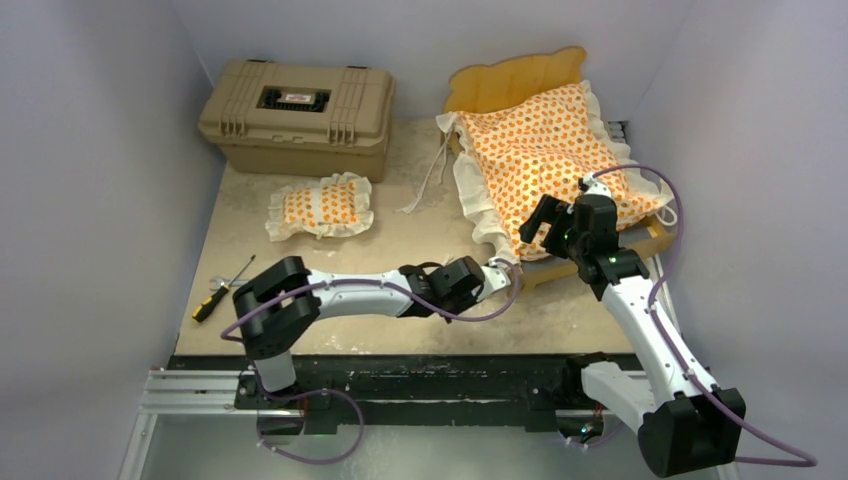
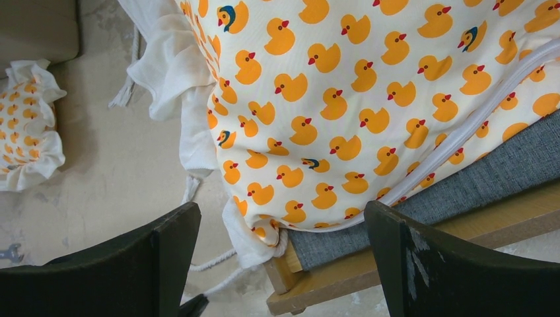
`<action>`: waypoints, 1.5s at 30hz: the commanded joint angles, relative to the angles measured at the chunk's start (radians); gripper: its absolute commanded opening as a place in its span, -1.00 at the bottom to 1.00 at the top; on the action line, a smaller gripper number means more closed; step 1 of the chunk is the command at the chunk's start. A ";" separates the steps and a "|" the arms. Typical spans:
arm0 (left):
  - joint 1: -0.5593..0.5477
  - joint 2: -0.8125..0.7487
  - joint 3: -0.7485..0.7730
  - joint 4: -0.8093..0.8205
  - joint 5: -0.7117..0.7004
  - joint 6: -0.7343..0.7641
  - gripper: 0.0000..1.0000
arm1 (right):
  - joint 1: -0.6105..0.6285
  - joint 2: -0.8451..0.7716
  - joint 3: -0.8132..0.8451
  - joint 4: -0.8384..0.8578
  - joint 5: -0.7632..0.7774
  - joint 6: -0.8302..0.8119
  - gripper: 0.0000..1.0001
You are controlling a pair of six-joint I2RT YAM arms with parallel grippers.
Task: Set up the pet bed
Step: Tie the ropes to the bed frame.
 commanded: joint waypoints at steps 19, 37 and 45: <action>0.011 -0.036 0.028 0.413 0.060 0.916 -1.00 | 0.003 -0.048 0.002 0.016 -0.012 -0.012 0.98; 0.043 -0.034 -0.390 1.130 0.227 0.663 -1.00 | 0.004 -0.049 -0.006 0.031 -0.025 -0.017 0.98; 0.043 -0.088 -0.555 1.201 0.164 0.430 -0.64 | 0.004 -0.047 0.008 0.038 -0.032 -0.051 0.98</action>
